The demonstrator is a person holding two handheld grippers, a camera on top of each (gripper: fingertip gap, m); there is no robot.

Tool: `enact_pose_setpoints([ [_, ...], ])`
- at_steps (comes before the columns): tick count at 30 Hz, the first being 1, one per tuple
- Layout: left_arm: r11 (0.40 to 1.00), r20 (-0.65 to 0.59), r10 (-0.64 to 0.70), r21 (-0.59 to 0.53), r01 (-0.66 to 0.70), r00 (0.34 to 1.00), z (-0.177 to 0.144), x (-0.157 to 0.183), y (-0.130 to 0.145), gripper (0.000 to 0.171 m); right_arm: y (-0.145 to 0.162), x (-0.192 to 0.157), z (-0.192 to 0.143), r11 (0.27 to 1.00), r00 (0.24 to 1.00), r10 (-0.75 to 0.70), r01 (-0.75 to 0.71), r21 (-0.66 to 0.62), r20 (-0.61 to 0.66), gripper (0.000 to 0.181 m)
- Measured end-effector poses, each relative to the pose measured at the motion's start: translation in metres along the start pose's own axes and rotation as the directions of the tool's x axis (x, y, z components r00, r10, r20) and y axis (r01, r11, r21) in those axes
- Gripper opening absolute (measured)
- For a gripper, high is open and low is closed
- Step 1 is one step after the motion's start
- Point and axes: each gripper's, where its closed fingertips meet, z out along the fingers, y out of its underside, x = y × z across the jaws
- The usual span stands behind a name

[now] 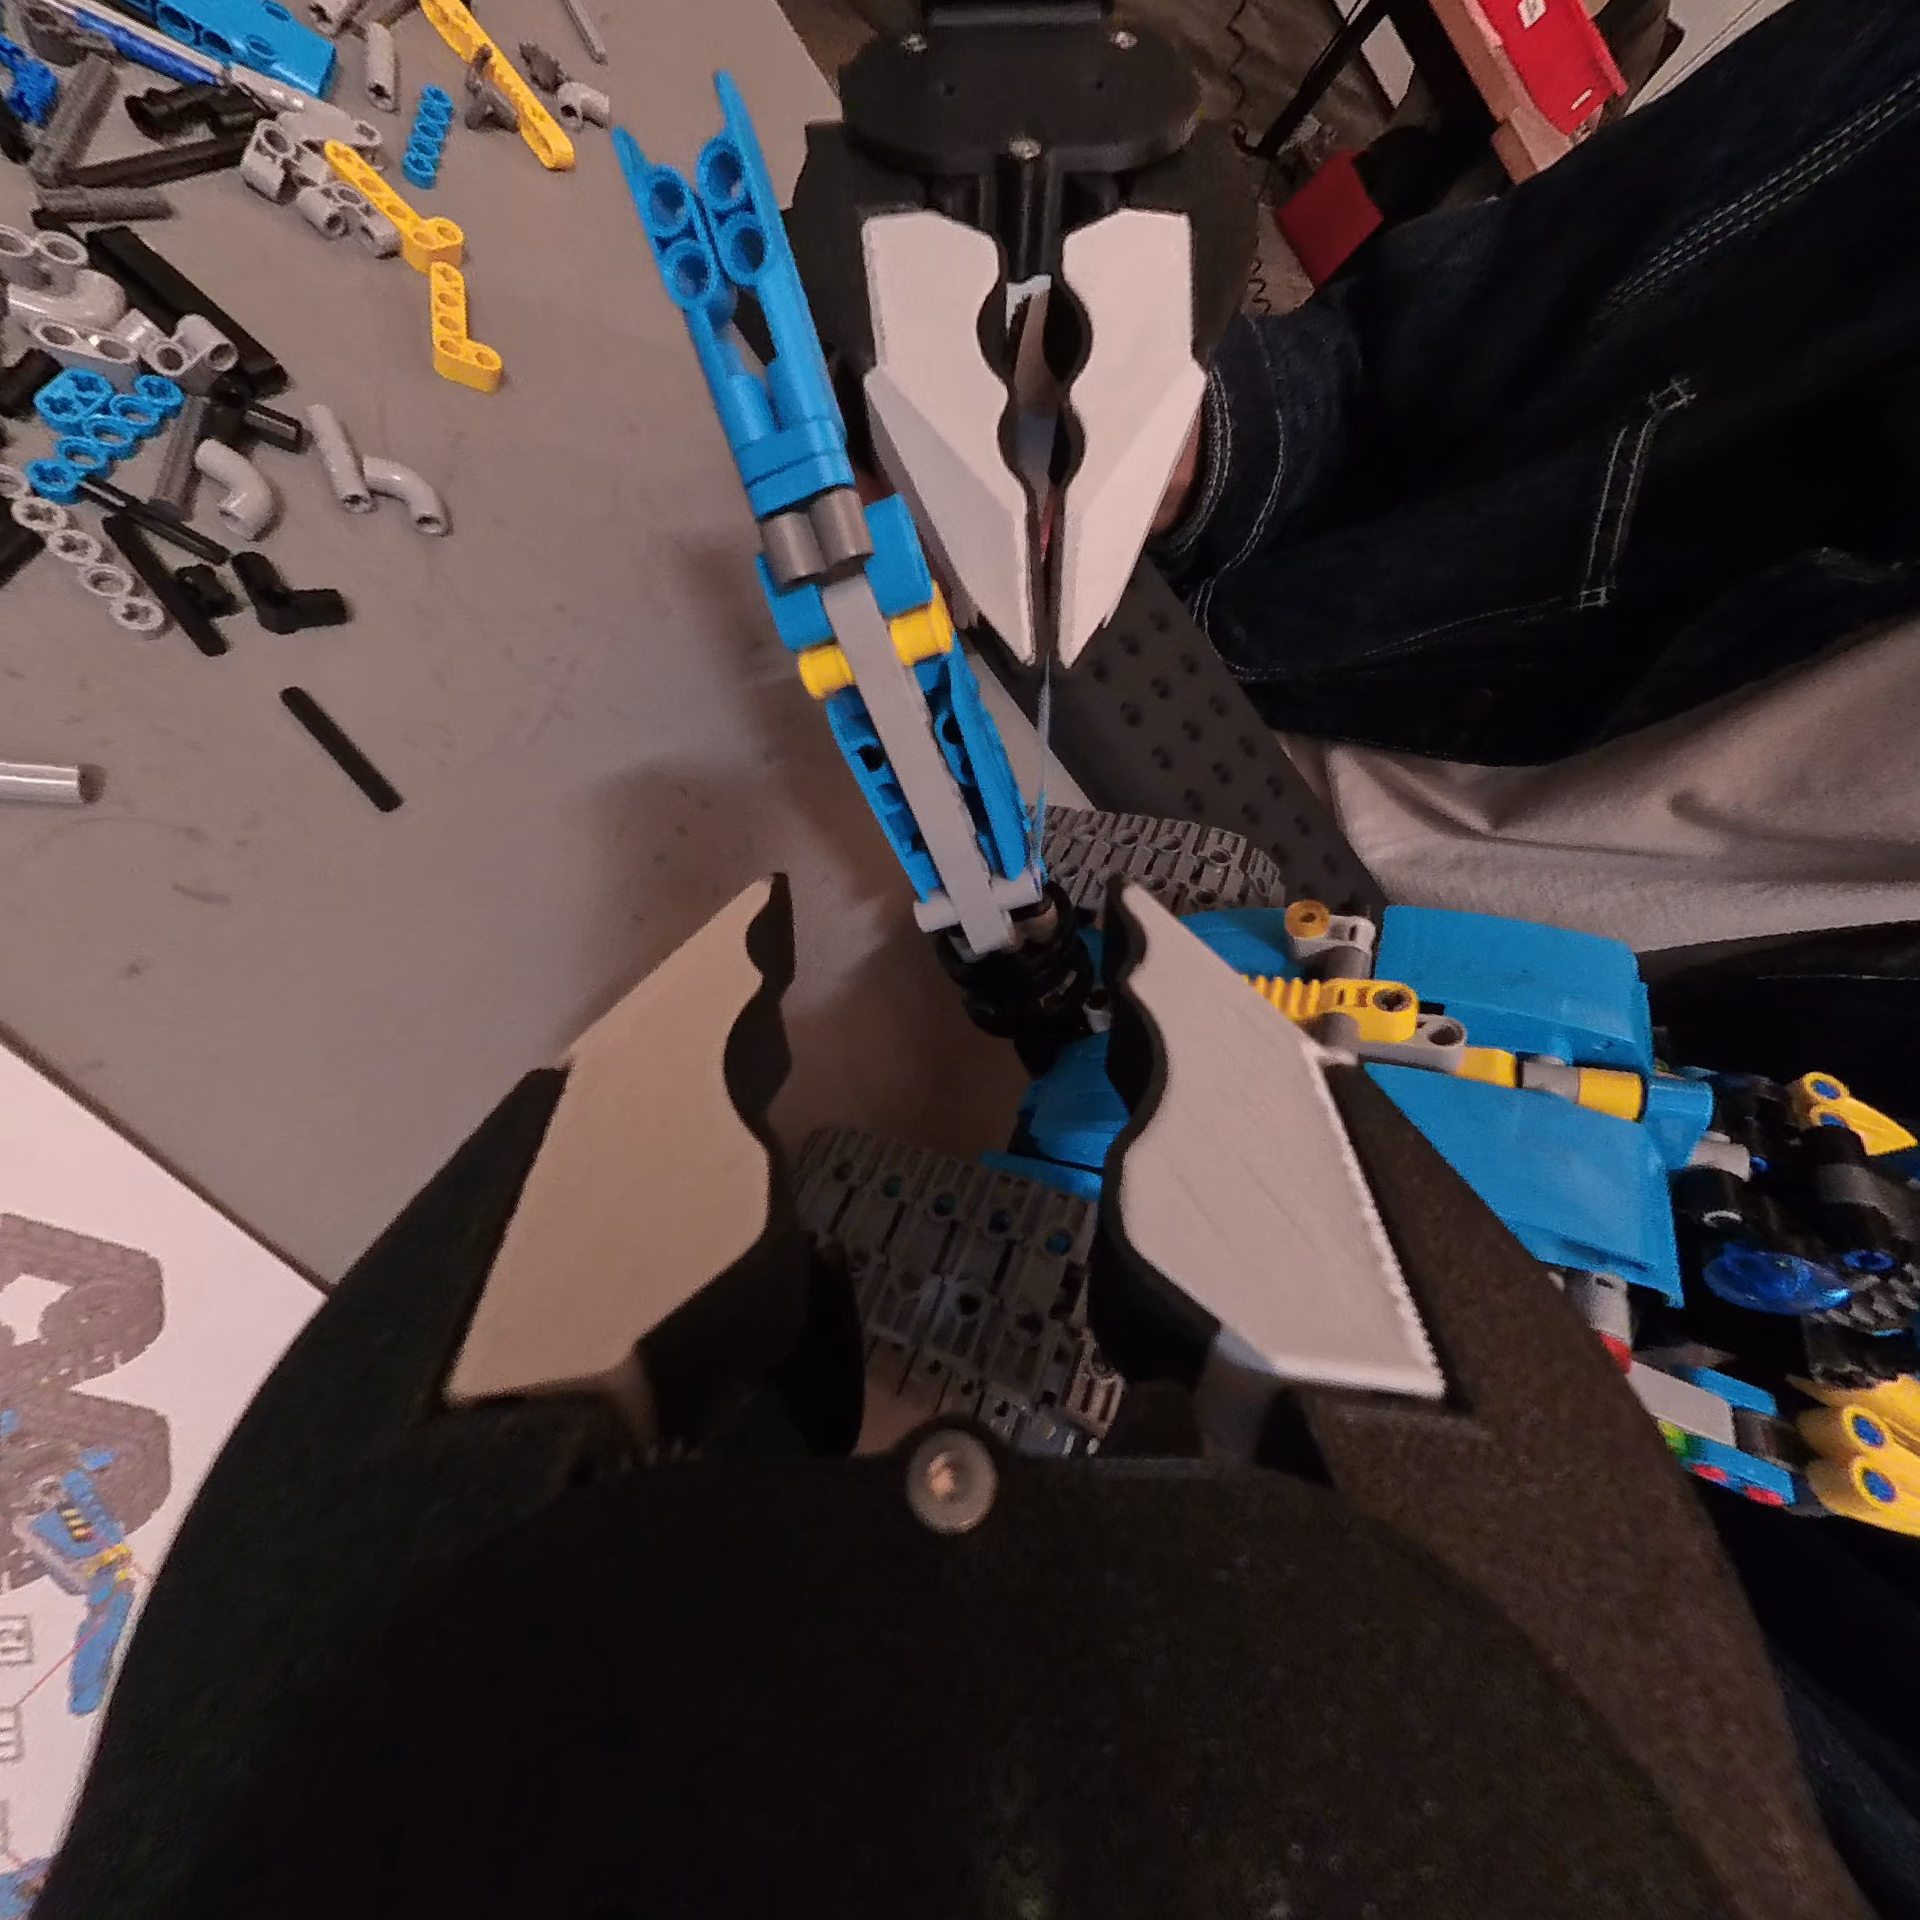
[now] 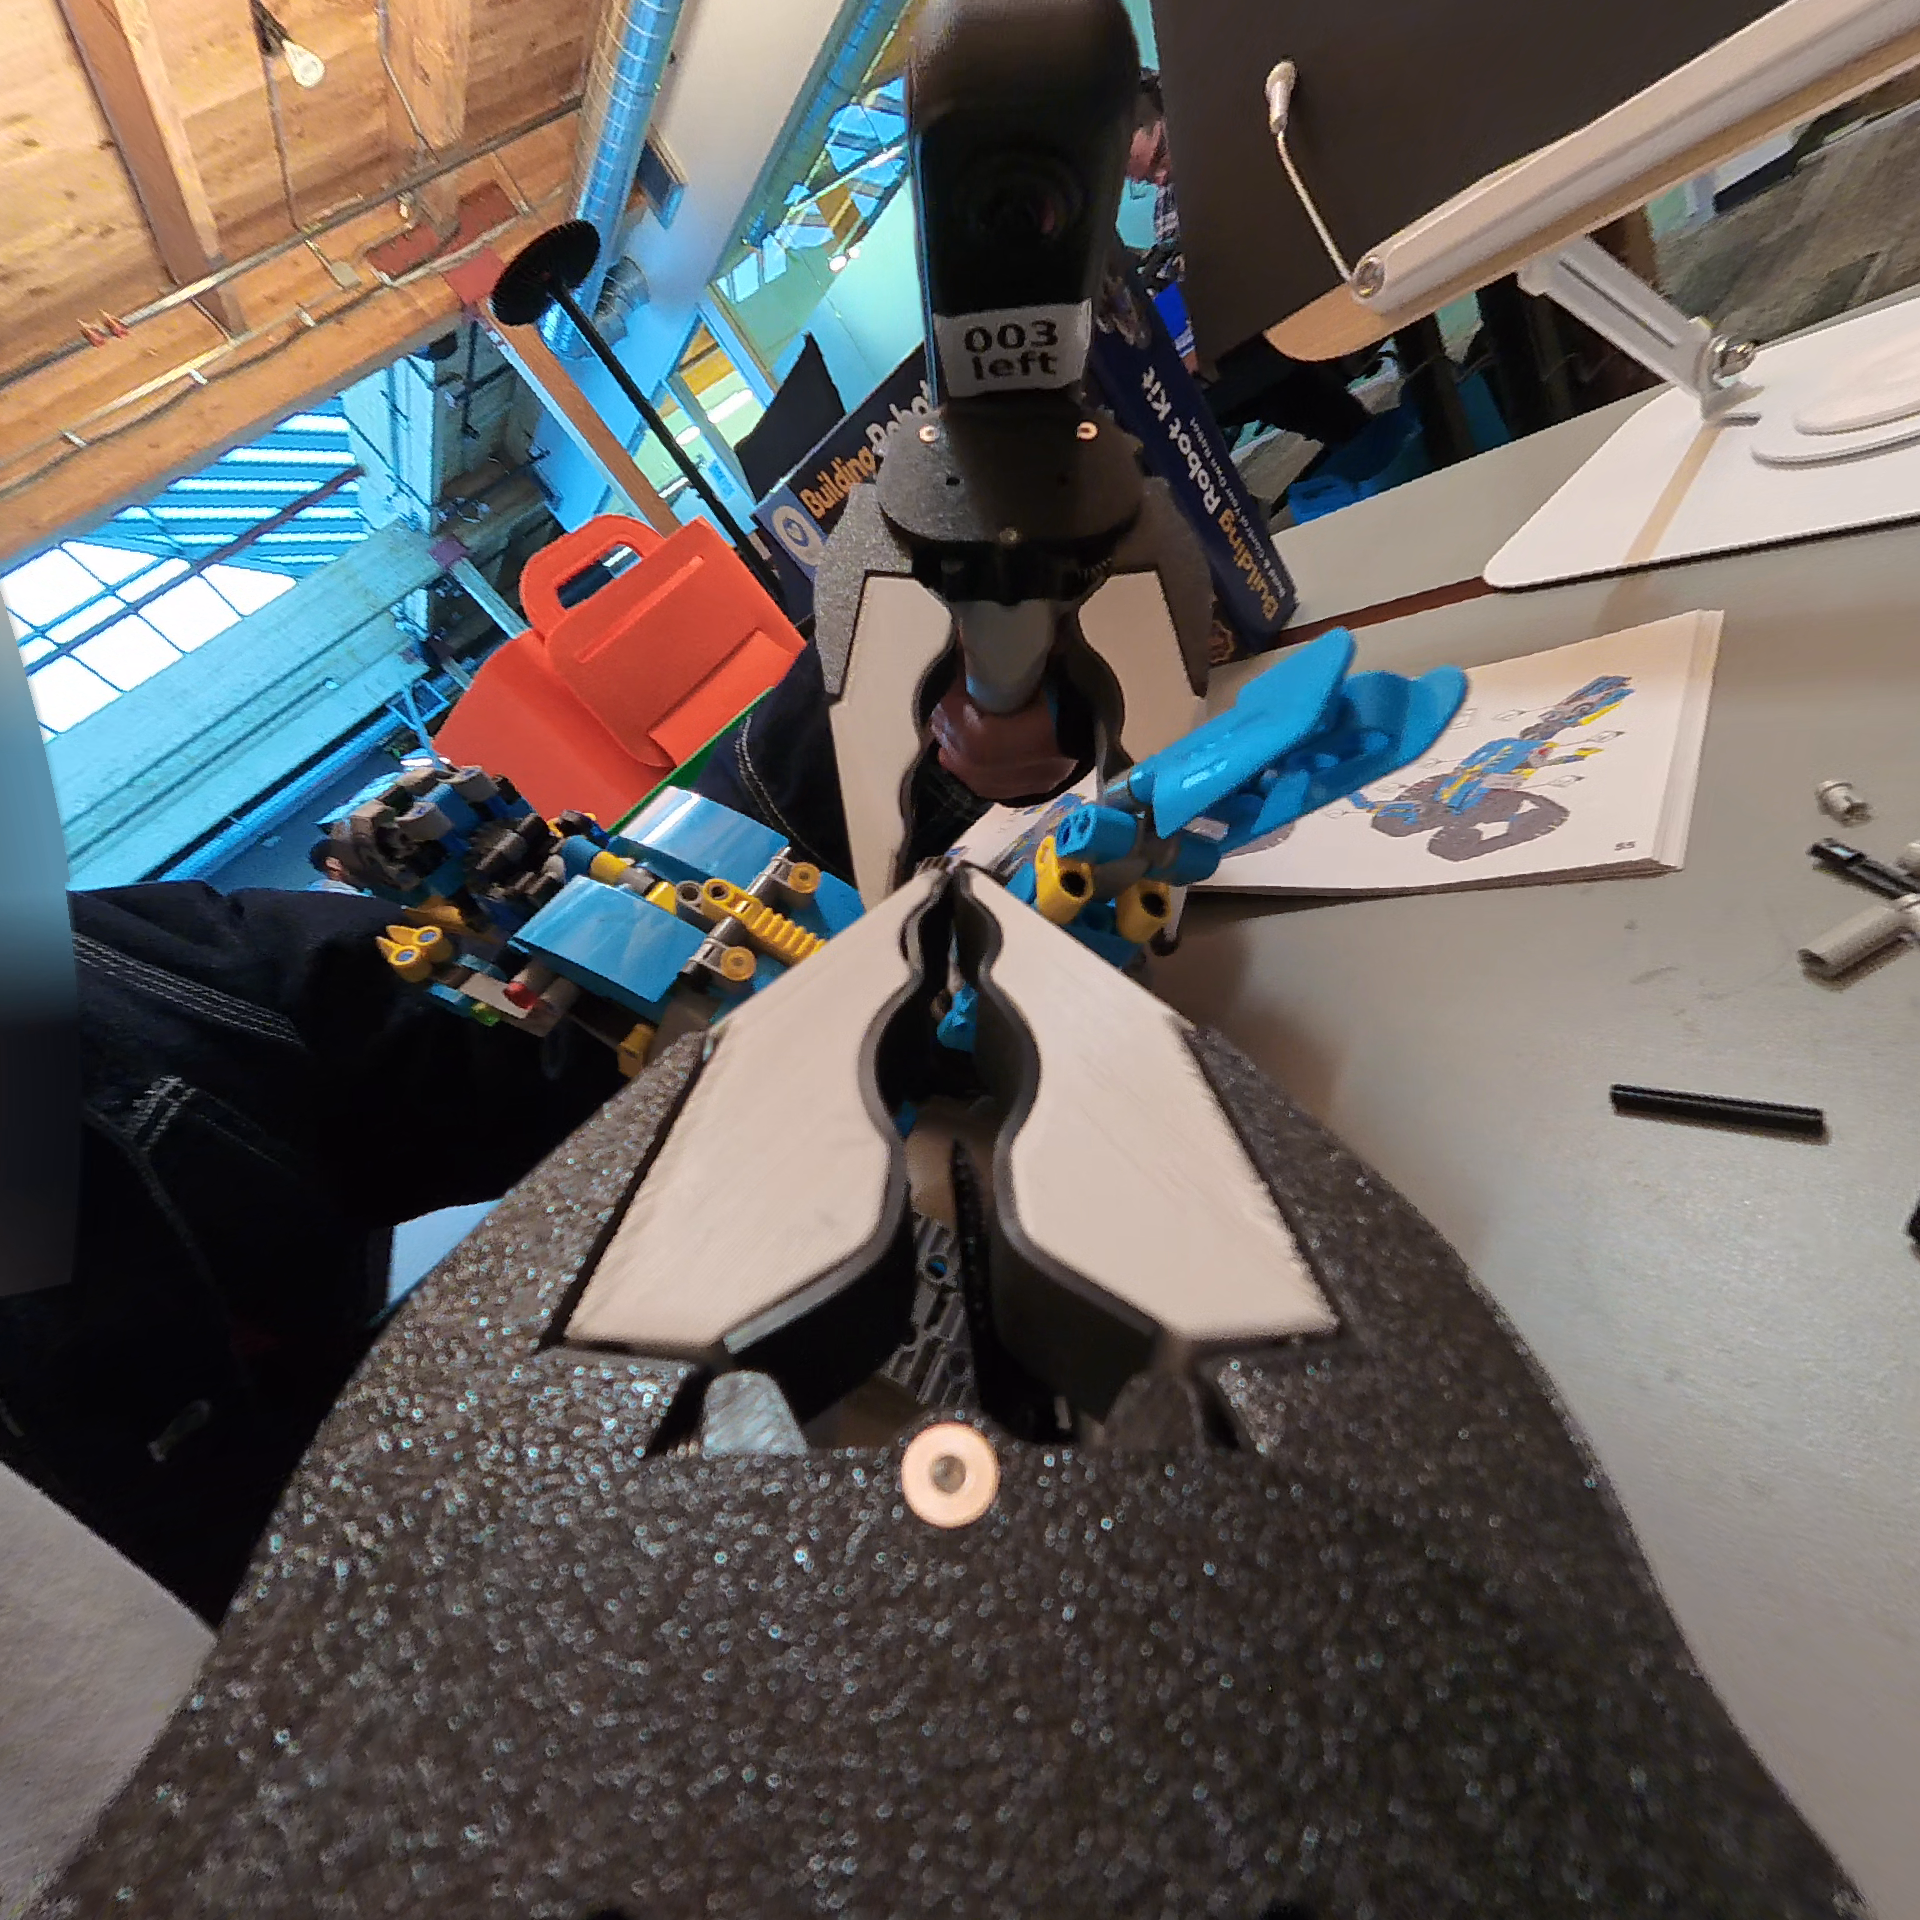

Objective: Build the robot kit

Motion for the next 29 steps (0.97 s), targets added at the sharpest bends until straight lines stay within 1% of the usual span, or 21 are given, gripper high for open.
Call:
enact_pose_setpoints([
  [11, 1.000, -0.003, -0.006, -0.004, 0.006, 1.000, 0.0024, -0.0016, 0.0005, 0.047, -0.0001, 0.0043, -0.0001, 0.998, 0.997, -0.056, 0.056, -0.004, -0.055, 0.000],
  [20, 1.000, -0.012, -0.008, 0.002, 0.008, 1.000, 0.0021, -0.0001, -0.0005, 0.047, -0.0011, 0.0066, -0.0007, 0.998, 0.996, -0.059, 0.059, 0.001, -0.070, 0.000],
  [24, 1.000, -0.014, -0.004, -0.016, 0.004, 1.000, 0.0035, 0.0005, 0.0028, 0.047, -0.0009, 0.0062, -0.0002, 0.998, 0.995, -0.063, 0.063, 0.000, -0.073, 0.000],
  [26, 1.000, -0.019, -0.002, -0.023, 0.001, 1.000, 0.0035, 0.0015, 0.0046, 0.048, -0.0013, 0.0050, 0.0000, 0.999, 0.997, -0.045, 0.046, 0.007, -0.064, 0.000],
  [29, 1.000, -0.023, 0.001, -0.023, -0.001, 1.000, 0.0027, 0.0023, 0.0055, 0.048, -0.0023, 0.0048, -0.0007, 0.998, 0.997, 0.046, -0.044, 0.041, -0.054, 0.000],
])
